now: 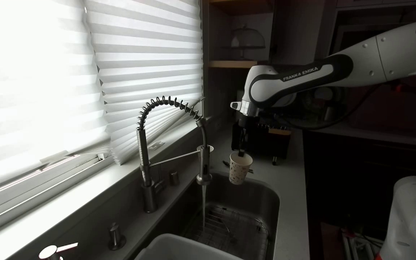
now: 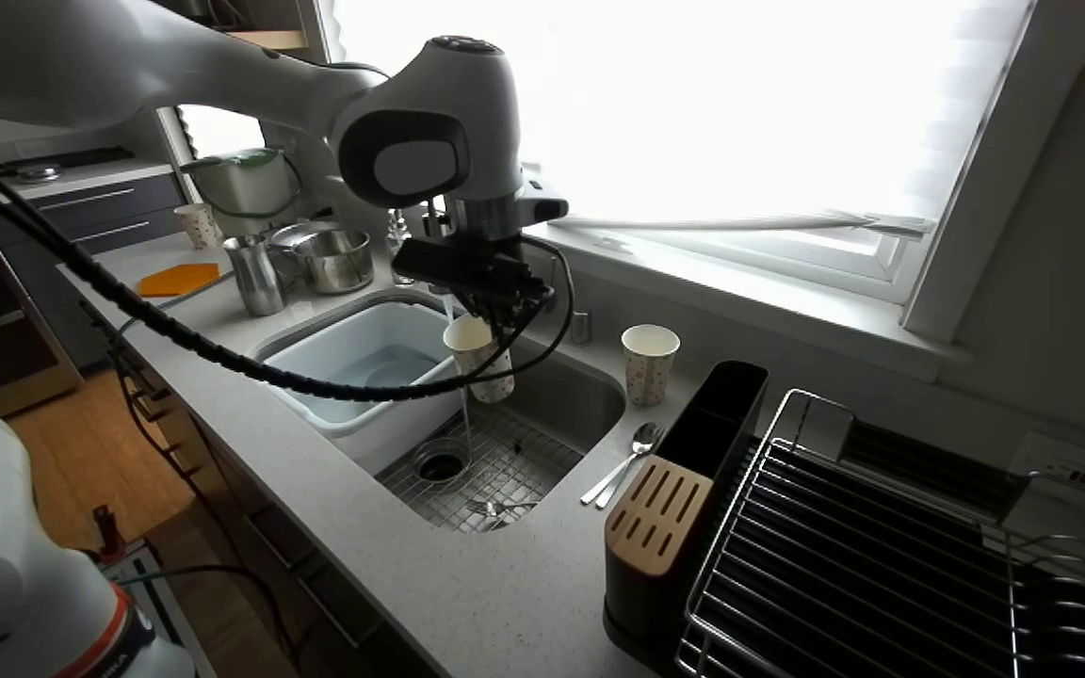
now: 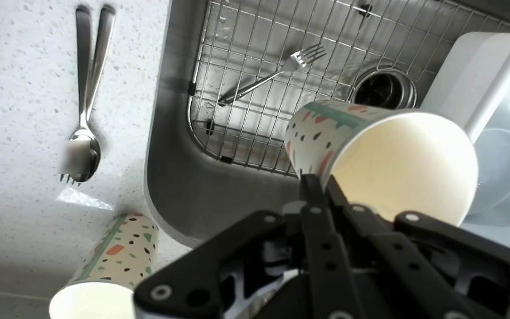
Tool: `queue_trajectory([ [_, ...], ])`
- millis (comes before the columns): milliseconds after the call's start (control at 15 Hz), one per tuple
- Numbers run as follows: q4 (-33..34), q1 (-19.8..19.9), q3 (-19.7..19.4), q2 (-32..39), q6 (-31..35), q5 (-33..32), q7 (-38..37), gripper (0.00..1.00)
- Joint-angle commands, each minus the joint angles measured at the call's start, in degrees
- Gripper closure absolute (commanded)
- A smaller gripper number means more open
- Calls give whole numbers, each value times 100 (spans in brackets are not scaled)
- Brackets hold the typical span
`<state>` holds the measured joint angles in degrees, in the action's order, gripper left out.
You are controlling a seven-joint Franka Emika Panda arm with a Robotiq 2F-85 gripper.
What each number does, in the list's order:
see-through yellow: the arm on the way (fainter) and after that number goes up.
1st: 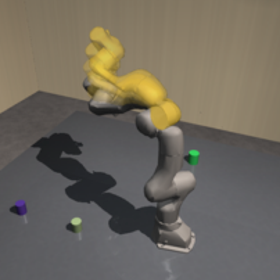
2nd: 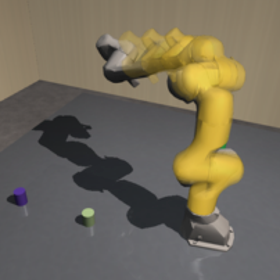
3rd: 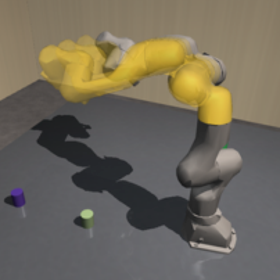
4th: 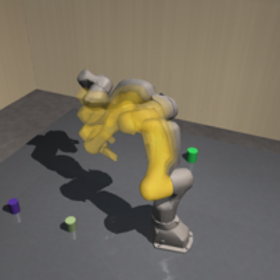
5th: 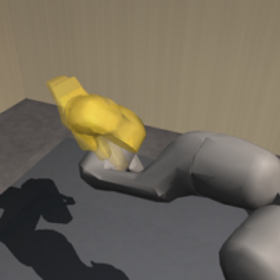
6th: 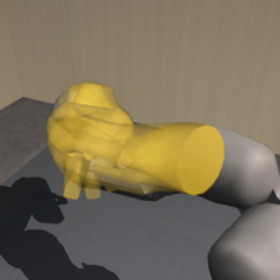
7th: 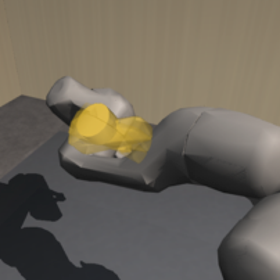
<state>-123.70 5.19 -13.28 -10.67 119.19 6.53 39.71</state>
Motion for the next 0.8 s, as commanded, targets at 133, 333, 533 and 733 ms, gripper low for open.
queue_trajectory([
  [133, -15, -73, 47, 53, 107, 423, 225, 99],
  [333, -34, -172, 95, 140, 331, 1124, 321, 99],
  [533, -51, -191, 169, 327, 556, 1538, 232, 99],
  [733, -64, -153, 252, 547, 654, 1674, 152, 99],
])
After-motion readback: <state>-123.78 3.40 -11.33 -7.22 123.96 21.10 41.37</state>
